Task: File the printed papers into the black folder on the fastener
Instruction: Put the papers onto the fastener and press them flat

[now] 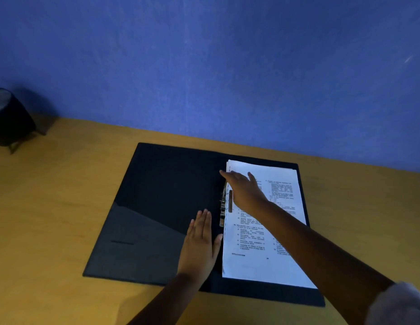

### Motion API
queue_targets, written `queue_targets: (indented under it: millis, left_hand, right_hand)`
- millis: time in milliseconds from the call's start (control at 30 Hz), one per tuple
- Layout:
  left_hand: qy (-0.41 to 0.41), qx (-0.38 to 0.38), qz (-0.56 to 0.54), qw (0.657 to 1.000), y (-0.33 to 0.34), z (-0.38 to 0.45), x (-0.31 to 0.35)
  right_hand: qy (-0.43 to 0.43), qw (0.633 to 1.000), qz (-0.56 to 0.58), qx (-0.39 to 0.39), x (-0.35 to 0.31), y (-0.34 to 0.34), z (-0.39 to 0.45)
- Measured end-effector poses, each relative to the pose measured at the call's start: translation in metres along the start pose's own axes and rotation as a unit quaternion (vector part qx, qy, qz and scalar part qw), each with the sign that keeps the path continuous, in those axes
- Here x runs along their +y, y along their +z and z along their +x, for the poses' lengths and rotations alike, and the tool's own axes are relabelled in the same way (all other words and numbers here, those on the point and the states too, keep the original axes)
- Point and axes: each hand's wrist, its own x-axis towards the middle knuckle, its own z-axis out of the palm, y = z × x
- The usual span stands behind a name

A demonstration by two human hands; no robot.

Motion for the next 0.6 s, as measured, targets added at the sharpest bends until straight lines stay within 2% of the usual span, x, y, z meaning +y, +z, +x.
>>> queue_targets:
  millis: [133, 300, 400, 500, 600]
  left_hand:
    - [0.003, 0.002, 0.005, 1.000, 0.001, 0.000, -0.001]
    - [0.001, 0.005, 0.017, 1.000, -0.001, 0.000, 0.001]
    - [-0.003, -0.009, 0.005, 1.000, 0.000, 0.000, 0.001]
    - [-0.004, -0.008, -0.005, 1.000, -0.001, 0.000, 0.003]
    - [-0.007, -0.004, -0.008, 1.000, -0.004, 0.001, 0.005]
  right_hand:
    - [-0.037, 0.997, -0.033, 0.055, -0.005, 0.000, -0.019]
    - [-0.059, 0.994, -0.056, 0.069, -0.011, 0.013, -0.049]
    - [-0.081, 0.988, -0.077, 0.104, -0.015, 0.023, -0.068]
    - [-0.109, 0.983, -0.127, 0.077, -0.020, 0.037, -0.089]
    - [-0.087, 0.984, -0.147, 0.051, -0.019, 0.047, -0.104]
